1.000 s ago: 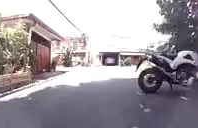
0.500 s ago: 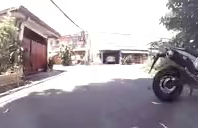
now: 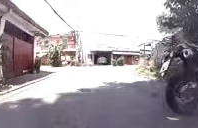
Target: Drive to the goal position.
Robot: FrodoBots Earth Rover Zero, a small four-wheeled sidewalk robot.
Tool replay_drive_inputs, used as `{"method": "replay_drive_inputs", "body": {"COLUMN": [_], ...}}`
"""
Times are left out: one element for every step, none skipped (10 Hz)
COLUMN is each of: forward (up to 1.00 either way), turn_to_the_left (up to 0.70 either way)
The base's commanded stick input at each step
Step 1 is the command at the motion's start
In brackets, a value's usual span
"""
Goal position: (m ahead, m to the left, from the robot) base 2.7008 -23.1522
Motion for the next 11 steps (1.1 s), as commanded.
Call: {"method": "replay_drive_inputs", "body": {"forward": [1.0,1.0,1.0,1.0,1.0,1.0,1.0,1.0,1.0,1.0,1.0], "turn_to_the_left": [0.0,0.0,0.0,0.0,0.0,-0.14,-0.33,-0.4,-0.4,-0.4,-0.4]}}
